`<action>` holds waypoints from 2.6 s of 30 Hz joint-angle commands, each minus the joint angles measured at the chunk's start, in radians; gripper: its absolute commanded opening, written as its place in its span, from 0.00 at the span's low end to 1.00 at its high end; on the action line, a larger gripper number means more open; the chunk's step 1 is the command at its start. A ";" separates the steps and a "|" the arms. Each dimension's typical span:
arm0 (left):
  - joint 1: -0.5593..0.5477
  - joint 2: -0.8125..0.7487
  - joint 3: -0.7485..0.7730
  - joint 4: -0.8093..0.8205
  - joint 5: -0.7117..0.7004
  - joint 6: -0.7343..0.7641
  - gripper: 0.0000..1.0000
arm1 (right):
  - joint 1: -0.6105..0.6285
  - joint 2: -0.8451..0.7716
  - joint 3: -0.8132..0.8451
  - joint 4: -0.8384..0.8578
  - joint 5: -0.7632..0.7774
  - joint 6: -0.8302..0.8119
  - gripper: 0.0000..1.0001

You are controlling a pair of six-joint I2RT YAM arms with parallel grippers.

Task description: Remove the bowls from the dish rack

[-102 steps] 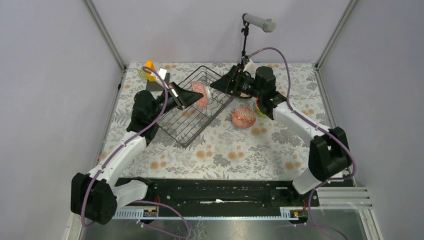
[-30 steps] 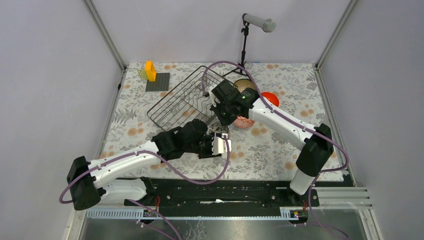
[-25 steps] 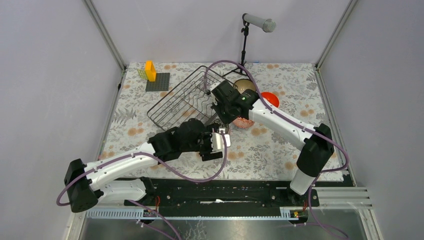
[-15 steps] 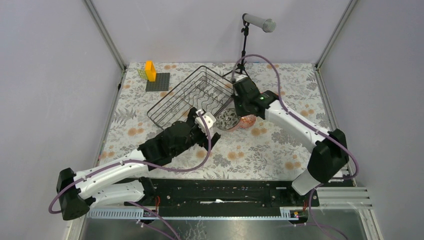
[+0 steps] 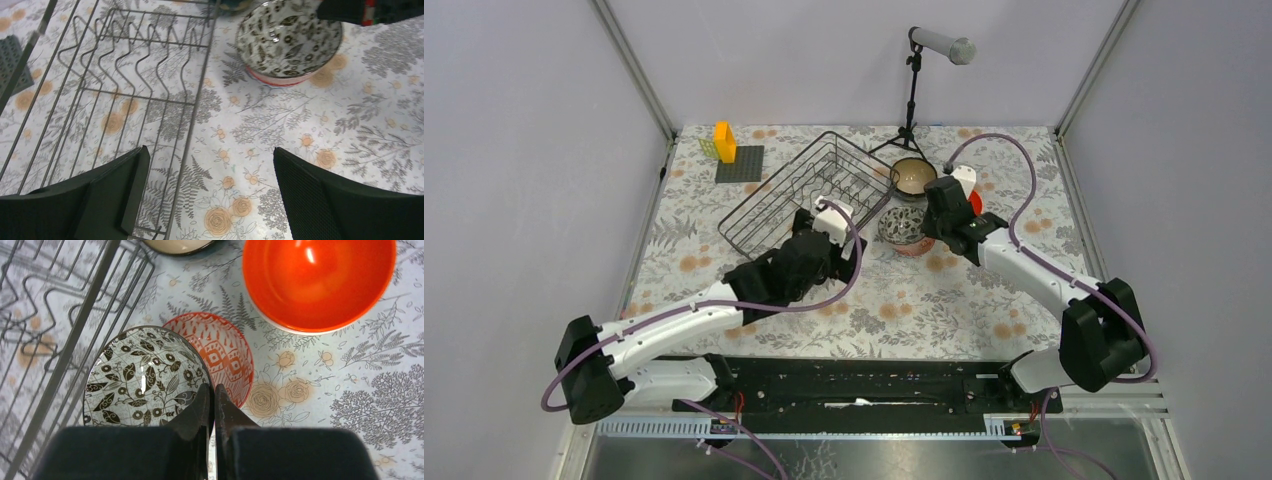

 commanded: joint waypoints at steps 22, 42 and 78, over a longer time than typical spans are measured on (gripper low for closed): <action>0.154 0.205 0.105 -0.034 -0.043 -0.050 0.97 | -0.035 0.038 -0.185 0.405 0.115 0.211 0.28; 0.188 0.358 0.178 -0.041 -0.008 -0.042 0.62 | -0.036 -0.094 -0.200 0.327 0.136 0.108 0.60; 0.370 0.477 0.207 0.148 0.206 0.124 0.00 | -0.039 -0.456 -0.344 0.274 0.350 0.001 0.63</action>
